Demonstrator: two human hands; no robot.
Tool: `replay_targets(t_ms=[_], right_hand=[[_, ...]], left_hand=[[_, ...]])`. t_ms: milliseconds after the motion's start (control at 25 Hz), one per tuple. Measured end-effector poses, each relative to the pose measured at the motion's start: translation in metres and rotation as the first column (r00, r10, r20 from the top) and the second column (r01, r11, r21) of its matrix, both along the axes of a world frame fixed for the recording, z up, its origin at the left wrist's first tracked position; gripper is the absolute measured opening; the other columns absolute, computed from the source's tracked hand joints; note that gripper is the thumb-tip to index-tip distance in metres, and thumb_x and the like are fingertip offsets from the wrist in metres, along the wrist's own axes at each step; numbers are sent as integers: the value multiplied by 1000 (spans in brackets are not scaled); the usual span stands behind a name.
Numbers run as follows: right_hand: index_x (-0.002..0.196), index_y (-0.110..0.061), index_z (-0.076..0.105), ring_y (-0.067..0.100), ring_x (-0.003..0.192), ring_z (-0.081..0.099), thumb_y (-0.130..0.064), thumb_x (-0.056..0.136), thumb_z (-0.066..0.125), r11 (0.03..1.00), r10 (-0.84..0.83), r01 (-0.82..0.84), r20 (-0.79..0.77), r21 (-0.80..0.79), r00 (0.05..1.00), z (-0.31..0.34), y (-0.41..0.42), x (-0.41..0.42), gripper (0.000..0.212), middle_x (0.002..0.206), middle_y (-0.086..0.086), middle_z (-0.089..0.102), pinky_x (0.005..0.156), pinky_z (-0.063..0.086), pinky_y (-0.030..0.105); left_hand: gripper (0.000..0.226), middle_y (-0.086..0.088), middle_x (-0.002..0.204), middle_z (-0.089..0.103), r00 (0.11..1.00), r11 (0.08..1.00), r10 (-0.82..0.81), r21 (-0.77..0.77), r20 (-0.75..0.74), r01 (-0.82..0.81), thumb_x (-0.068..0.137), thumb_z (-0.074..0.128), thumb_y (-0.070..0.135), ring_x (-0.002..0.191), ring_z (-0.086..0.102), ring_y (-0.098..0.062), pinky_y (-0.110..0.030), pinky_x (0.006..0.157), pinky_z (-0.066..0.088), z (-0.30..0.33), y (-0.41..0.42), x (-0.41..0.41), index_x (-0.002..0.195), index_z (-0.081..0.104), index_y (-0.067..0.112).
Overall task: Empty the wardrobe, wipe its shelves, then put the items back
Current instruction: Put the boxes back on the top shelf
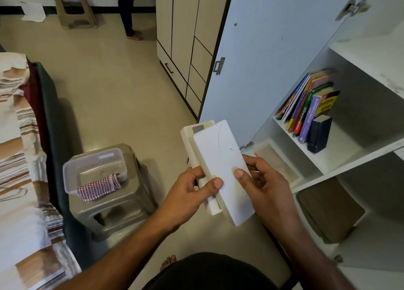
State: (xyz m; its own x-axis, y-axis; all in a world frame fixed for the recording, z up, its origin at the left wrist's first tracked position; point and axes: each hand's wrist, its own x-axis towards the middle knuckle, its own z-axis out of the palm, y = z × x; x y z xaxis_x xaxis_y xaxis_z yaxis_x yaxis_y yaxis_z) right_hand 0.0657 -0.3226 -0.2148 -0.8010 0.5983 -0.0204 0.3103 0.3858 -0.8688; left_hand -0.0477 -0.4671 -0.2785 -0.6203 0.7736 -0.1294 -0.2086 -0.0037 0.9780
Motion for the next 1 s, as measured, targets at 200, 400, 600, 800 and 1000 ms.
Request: replay_targets(t_ms=[200,400,600,800,1000], right_hand=[[129,-53,49,-12,113,54,-34,93,64,993,118,-118,10,7,993,6,0,7,43,118,-44,54,79,48,5],[136,-49,47,-10,112,57,-43,83,69,992,35,-36,-8,-122,999,13,18,29,58,121,-38,56,79,52,11],[131,-49,53,-2,103,64,-41,87,64,993,-83,80,-30,-83,996,13,35,56,46,116,-32,64,77,54,14],[126,-46,61,14,104,68,-38,88,61,947,-205,155,-157,-282,966,16,89,72,38,119,-16,66,77,62,38],[115,-26,69,19,102,70,-24,78,72,912,-362,245,-364,-328,858,34,161,97,38,110,-6,71,66,59,31]], left_hand=[[39,12,123,71,999,999,0,44,45,-2,90,68,39,116,65,-12,-27,93,56,-2,1,3,125,62,23],[45,5,121,72,996,993,-30,116,80,21,87,63,40,113,67,-15,-24,84,55,9,25,-4,125,63,15],[55,2,123,72,995,993,-50,109,83,40,79,69,60,115,67,-19,-28,85,56,18,69,-6,122,68,25],[77,2,129,69,990,981,-139,132,-12,139,72,72,70,120,64,-21,-36,93,57,32,137,-6,129,65,19],[70,5,126,70,976,969,-183,145,-117,199,75,75,59,119,65,-12,-23,94,53,58,221,11,128,64,15]])
